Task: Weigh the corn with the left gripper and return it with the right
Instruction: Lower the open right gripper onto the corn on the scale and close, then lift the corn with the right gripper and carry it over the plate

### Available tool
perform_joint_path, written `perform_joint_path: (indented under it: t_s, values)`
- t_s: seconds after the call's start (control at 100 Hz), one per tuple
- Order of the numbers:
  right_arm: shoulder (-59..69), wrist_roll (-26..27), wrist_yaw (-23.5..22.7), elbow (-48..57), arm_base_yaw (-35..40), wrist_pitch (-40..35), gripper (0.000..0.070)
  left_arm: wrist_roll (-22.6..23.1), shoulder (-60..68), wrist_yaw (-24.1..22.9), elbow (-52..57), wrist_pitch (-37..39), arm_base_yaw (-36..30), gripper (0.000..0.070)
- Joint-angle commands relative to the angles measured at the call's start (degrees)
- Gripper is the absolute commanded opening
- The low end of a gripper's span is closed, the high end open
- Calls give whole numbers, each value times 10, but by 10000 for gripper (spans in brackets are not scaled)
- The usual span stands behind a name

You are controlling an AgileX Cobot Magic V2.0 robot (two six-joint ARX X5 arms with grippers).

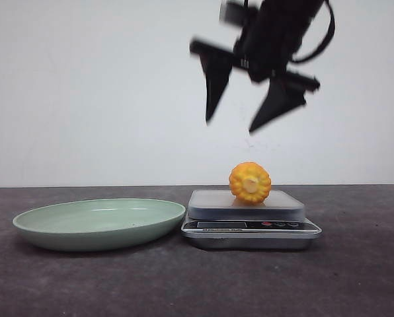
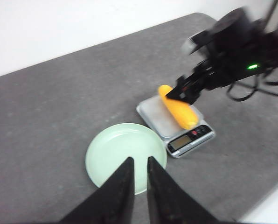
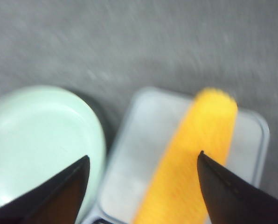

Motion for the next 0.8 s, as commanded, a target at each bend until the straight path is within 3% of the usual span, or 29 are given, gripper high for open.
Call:
perform_joint_path:
  t_s: [0.0, 0.26, 0.33, 0.47, 0.79]
  values:
    - [23, 14, 3, 12, 3, -7, 452, 7, 1, 2, 13, 3, -5, 0]
    - [74, 37, 3, 12, -5, -45, 431, 7, -2, 2, 13, -5, -5, 0]
    - [82, 38, 3, 12, -6, -56, 324, 7, -2, 2, 13, -9, -5, 0]
    - [86, 36, 3, 12, -8, -72, 0, 7, -2, 3, 13, -11, -5, 0]
    - [20, 33, 26, 12, -8, -3, 0, 1, -2, 35, 13, -12, -5, 0]
